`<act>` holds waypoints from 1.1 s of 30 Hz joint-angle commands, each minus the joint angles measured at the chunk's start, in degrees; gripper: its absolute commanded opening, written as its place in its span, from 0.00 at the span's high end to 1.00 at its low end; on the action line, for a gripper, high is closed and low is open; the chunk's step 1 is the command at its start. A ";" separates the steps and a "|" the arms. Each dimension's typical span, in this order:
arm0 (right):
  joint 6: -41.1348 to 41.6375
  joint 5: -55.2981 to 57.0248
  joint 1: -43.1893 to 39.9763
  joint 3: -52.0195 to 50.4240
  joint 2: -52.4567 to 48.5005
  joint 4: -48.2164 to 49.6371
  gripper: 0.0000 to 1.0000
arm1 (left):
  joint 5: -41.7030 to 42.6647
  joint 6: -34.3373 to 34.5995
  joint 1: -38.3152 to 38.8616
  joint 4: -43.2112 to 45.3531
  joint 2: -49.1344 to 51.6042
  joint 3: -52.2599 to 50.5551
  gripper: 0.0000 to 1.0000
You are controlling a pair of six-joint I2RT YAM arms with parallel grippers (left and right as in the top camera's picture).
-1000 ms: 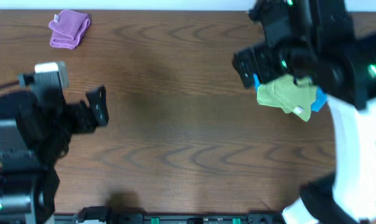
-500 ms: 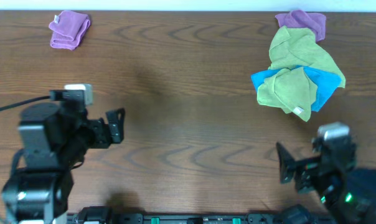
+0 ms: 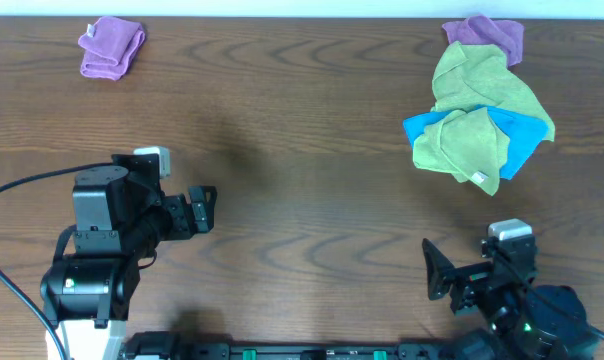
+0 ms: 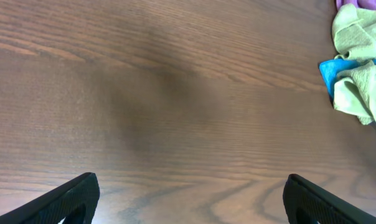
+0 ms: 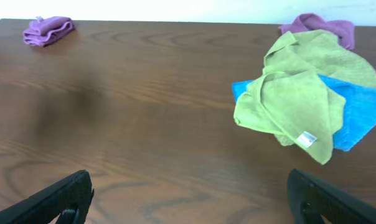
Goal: Fold the cloth
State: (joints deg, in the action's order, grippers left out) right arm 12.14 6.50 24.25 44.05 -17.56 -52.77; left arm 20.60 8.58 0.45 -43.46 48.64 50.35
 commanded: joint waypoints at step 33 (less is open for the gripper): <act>1.77 -0.94 0.59 -0.33 0.37 -13.75 0.01 | -5.57 -28.55 2.19 9.53 -30.10 -26.29 0.05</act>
State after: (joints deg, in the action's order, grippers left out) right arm 13.06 5.74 24.25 43.75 -17.56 -66.43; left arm 15.84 -16.69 1.54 -36.84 21.17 28.60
